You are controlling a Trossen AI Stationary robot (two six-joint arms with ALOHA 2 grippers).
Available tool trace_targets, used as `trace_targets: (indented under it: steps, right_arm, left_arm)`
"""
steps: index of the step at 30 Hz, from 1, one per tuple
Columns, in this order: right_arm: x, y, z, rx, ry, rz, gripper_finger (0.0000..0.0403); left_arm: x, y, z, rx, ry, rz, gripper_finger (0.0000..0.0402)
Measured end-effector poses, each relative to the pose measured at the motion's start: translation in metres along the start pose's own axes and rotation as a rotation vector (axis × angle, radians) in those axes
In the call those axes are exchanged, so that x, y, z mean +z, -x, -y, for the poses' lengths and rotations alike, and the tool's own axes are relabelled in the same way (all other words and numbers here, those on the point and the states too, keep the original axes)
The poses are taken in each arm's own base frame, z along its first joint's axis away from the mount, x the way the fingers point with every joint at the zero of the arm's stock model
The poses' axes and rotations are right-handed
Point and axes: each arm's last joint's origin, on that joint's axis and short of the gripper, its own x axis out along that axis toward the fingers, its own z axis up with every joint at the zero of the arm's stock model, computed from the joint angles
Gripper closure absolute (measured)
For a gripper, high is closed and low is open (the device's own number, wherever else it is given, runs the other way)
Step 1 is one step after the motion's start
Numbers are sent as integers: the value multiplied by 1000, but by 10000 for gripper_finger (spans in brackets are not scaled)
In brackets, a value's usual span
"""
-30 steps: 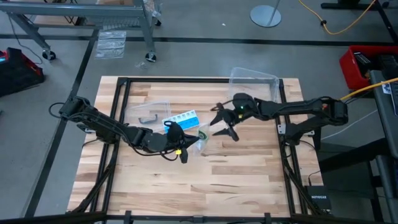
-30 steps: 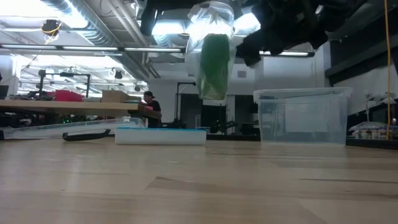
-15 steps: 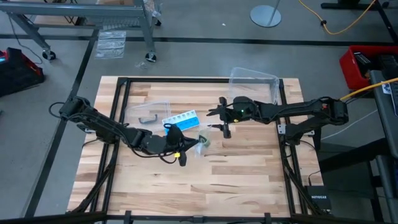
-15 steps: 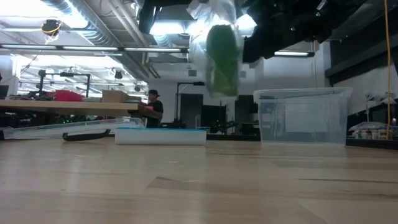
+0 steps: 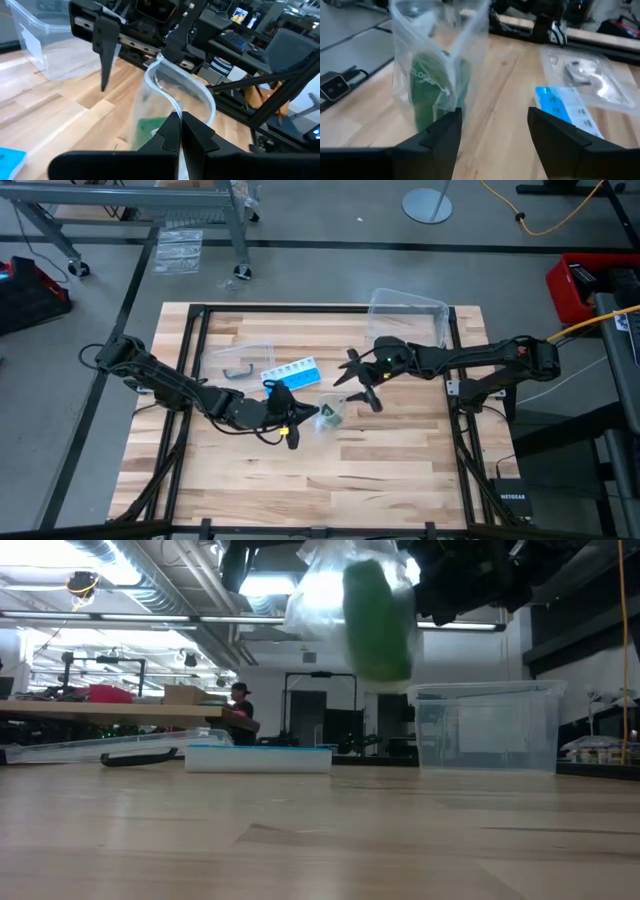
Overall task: Roll bandage
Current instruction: Close the transparent zip bag
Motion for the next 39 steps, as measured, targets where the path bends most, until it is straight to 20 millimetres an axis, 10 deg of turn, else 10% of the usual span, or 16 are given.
trace_targets:
  steps: [39]
  right_arm:
    - [11,-5,-4,119,-143,126,171]
  left_arm:
    - [-10,11,13,-46,-34,-41,401]
